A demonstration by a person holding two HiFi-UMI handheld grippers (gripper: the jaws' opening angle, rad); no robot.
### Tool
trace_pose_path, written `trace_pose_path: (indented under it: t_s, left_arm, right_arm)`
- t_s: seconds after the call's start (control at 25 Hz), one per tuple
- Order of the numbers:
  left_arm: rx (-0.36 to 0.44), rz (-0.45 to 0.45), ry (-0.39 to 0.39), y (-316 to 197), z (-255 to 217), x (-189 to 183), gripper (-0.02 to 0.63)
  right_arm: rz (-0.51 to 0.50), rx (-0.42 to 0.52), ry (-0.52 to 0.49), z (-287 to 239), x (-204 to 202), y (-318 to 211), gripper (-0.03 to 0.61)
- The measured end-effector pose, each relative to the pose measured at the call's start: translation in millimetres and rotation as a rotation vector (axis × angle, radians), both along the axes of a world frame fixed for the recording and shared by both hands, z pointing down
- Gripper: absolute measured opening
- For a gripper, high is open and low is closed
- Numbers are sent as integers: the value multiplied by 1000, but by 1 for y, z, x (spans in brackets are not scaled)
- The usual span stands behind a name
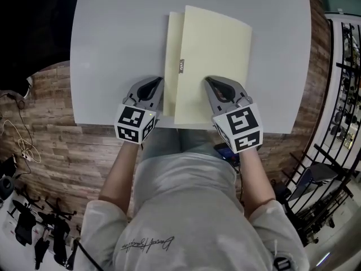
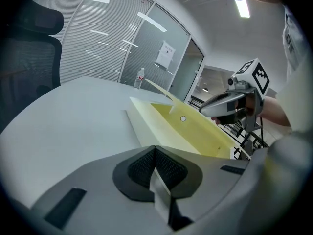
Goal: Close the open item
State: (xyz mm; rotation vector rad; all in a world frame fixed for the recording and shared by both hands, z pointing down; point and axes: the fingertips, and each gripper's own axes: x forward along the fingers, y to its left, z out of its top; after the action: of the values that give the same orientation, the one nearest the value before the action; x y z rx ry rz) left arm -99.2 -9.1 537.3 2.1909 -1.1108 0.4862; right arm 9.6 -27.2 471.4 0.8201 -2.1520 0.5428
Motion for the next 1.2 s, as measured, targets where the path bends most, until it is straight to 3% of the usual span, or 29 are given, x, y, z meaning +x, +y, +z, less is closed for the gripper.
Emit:
trace_pose_path:
  t_s: [0.52,1.2]
  left_arm:
    - [-15,14,25,1,2,13,9]
    - [-19,8,41,2,1,19,9]
  right_arm:
    - [-8,-57,60,25,-3,7,12]
    - [-18,-107,60,36,-8,13,12]
